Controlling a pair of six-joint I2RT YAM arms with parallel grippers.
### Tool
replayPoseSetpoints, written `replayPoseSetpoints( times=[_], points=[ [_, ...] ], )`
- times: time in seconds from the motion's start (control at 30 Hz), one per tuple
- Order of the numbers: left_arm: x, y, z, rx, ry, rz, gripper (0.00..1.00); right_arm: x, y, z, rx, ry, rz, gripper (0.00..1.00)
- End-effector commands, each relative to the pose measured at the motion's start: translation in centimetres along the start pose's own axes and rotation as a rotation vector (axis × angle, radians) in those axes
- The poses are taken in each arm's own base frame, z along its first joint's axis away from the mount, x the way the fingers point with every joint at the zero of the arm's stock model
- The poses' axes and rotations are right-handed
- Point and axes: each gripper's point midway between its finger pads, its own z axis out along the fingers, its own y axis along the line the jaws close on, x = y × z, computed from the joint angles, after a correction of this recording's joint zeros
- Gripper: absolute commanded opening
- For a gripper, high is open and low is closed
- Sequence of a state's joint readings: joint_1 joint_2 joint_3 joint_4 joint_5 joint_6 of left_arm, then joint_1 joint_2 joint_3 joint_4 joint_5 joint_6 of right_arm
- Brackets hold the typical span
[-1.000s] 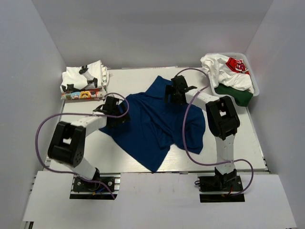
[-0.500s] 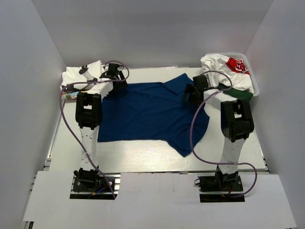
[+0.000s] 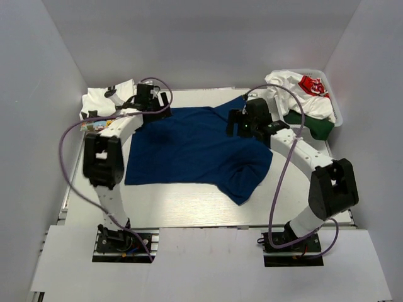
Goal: Fold and stack the t-shirts
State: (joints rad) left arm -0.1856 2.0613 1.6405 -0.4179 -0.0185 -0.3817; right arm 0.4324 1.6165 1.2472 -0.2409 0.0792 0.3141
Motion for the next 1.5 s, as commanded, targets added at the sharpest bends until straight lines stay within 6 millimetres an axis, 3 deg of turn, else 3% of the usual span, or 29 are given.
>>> replayPoseSetpoints(
  times=[0.0,0.07,0.1,0.17,0.2,0.23,0.27,0.3,0.4,0.43,0.47,0.57,0.7,0.73,0.83,1.0,1.1,1.23,1.27,1.3,1.37,1.43,1.47],
  points=[
    [-1.7,-1.6,-9.0,0.092,-0.141,-0.039,1.0,6.7,-1.3,-1.5,0.061,0.161,-0.014,0.9],
    [-1.2,-1.6,-12.0,0.131,-0.216,-0.081,1.0,8.3,0.3,-2.7,0.036,0.18,-0.026,0.9],
    [0.9,-0.7,-14.4,0.142,-0.235,-0.098,1.0,10.7,-0.2,-2.8,0.051,0.229,-0.033,0.9],
    [3.0,0.1,-16.1,0.147,-0.247,-0.18,1.0,11.4,0.3,-3.4,0.059,0.229,-0.002,0.9],
    [6.1,1.5,-15.7,0.116,-0.205,-0.204,1.0,13.3,-1.1,-3.8,0.127,0.265,-0.012,0.9],
    [6.3,1.6,-17.2,0.134,-0.234,-0.223,1.0,13.6,-1.6,-3.9,0.151,0.269,-0.009,0.9],
    [7.5,1.7,-17.4,0.14,-0.212,-0.25,1.0,14.3,-2.0,-3.9,0.175,0.282,0.008,0.9],
    [10.0,2.2,-16.9,0.146,-0.16,-0.247,1.0,15.2,-2.7,-3.6,0.21,0.292,0.005,0.9],
    [12.1,3.0,-17.0,0.125,-0.12,-0.256,1.0,15.9,-3.3,-2.8,0.252,0.296,0.017,0.8],
    [12.4,3.1,-17.0,0.117,-0.107,-0.256,1.0,15.7,-3.2,-2.6,0.257,0.284,0.031,0.47],
    [12.7,3.4,-17.0,0.1,-0.1,-0.266,1.0,15.7,-3.3,-2.5,0.266,0.281,0.035,0.3],
    [12.9,3.8,-17.5,0.089,-0.103,-0.267,1.0,15.9,-3.2,-3.1,0.29,0.285,0.092,0.0],
    [13.2,4.1,-17.7,0.09,-0.125,-0.257,1.0,17.0,-3.1,-6.0,0.318,0.336,0.17,0.0],
    [13.2,4.1,-17.7,0.091,-0.125,-0.257,1.0,17.4,-2.6,-7.7,0.303,0.368,0.199,0.0],
    [12.5,4.0,-17.7,0.085,-0.139,-0.247,1.0,17.0,-1.3,-9.9,0.246,0.365,0.245,0.0],
    [12.2,4.3,-17.6,0.066,-0.15,-0.24,1.0,20.6,-1.7,-14.6,0.289,0.514,0.348,0.0],
    [12.0,4.5,-17.7,0.055,-0.152,-0.241,1.0,23.2,-1.5,-15.9,0.267,0.596,0.401,0.0],
    [12.2,4.7,-17.9,0.041,-0.147,-0.241,1.0,25.7,-3.7,-16.9,0.386,0.642,0.406,0.0],
    [12.5,4.9,-17.9,0.036,-0.138,-0.241,1.0,25.5,-4.7,-17.1,0.439,0.625,0.392,0.03],
    [12.5,4.9,-17.9,0.036,-0.138,-0.241,1.0,25.2,-5.7,-17.2,0.49,0.602,0.369,0.2],
    [12.7,4.9,-17.9,0.032,-0.13,-0.249,1.0,22.4,-6.4,-17.0,0.524,0.508,0.319,0.39],
    [12.7,4.9,-17.9,0.032,-0.13,-0.249,1.0,18.5,-5.7,-16.6,0.467,0.427,0.193,0.53],
    [12.9,5.0,-17.9,0.028,-0.122,-0.249,1.0,16.9,-5.2,-16.5,0.422,0.405,0.114,0.55]
  ],
)
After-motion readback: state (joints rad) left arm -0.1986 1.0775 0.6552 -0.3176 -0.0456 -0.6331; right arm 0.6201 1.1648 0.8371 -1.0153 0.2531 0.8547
